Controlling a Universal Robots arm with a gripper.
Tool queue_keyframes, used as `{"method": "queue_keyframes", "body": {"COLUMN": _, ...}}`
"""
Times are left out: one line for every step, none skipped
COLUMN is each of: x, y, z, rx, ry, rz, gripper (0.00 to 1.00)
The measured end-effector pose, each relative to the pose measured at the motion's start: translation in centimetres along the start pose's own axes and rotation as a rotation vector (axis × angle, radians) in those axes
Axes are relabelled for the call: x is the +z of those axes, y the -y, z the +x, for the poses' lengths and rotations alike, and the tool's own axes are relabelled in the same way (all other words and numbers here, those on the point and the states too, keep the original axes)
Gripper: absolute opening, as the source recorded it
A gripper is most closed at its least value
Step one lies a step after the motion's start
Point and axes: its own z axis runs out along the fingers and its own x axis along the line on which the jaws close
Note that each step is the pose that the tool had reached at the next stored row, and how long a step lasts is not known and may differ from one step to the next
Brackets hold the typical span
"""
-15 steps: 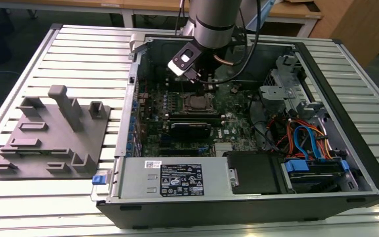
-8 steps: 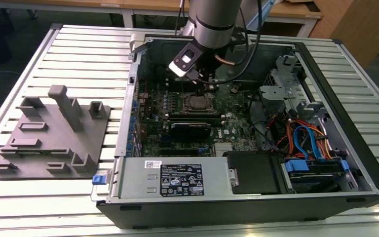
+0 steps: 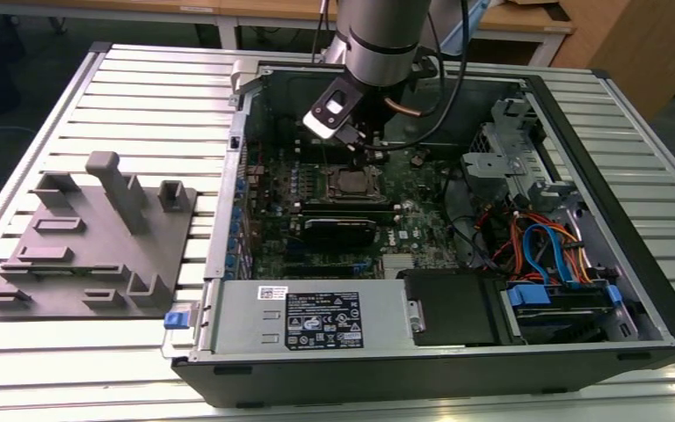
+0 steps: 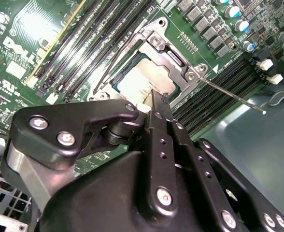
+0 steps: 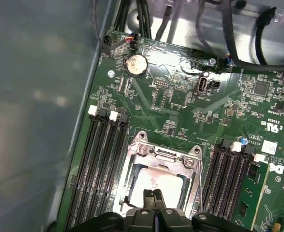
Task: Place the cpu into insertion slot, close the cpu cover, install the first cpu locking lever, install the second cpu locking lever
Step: 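Install the first cpu locking lever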
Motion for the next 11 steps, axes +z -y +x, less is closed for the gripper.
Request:
{"method": "queue_keyframes", "body": {"x": 0.0, "y": 0.0, "z": 0.0, "rx": -0.002, "ry": 0.0, "rz": 0.0002, "gripper": 0.11}}
{"method": "queue_keyframes", "body": {"x": 0.0, "y": 0.0, "z": 0.0, "rx": -0.004, "ry": 0.0, "rz": 0.0003, "gripper": 0.11}}
{"method": "queue_keyframes", "body": {"x": 0.0, "y": 0.0, "z": 0.0, "rx": -0.006, "ry": 0.0, "rz": 0.0004, "gripper": 0.11}}
{"method": "queue_keyframes", "body": {"x": 0.0, "y": 0.0, "z": 0.0, "rx": -0.006, "ry": 0.0, "rz": 0.0005, "gripper": 0.11}}
{"method": "queue_keyframes", "body": {"x": 0.0, "y": 0.0, "z": 0.0, "rx": -0.007, "ry": 0.0, "rz": 0.0005, "gripper": 0.11}}
{"method": "queue_keyframes", "body": {"x": 0.0, "y": 0.0, "z": 0.0, "rx": -0.007, "ry": 0.0, "rz": 0.0005, "gripper": 0.11}}
{"method": "queue_keyframes", "body": {"x": 0.0, "y": 0.0, "z": 0.0, "rx": -0.007, "ry": 0.0, "rz": 0.0006, "gripper": 0.11}}
{"method": "queue_keyframes", "body": {"x": 0.0, "y": 0.0, "z": 0.0, "rx": -0.007, "ry": 0.0, "rz": 0.0005, "gripper": 0.11}}
{"method": "queue_keyframes", "body": {"x": 0.0, "y": 0.0, "z": 0.0, "rx": -0.007, "ry": 0.0, "rz": 0.0005, "gripper": 0.11}}
{"method": "queue_keyframes", "body": {"x": 0.0, "y": 0.0, "z": 0.0, "rx": -0.007, "ry": 0.0, "rz": 0.0005, "gripper": 0.11}}
{"method": "queue_keyframes", "body": {"x": 0.0, "y": 0.0, "z": 0.0, "rx": -0.007, "ry": 0.0, "rz": 0.0005, "gripper": 0.11}}
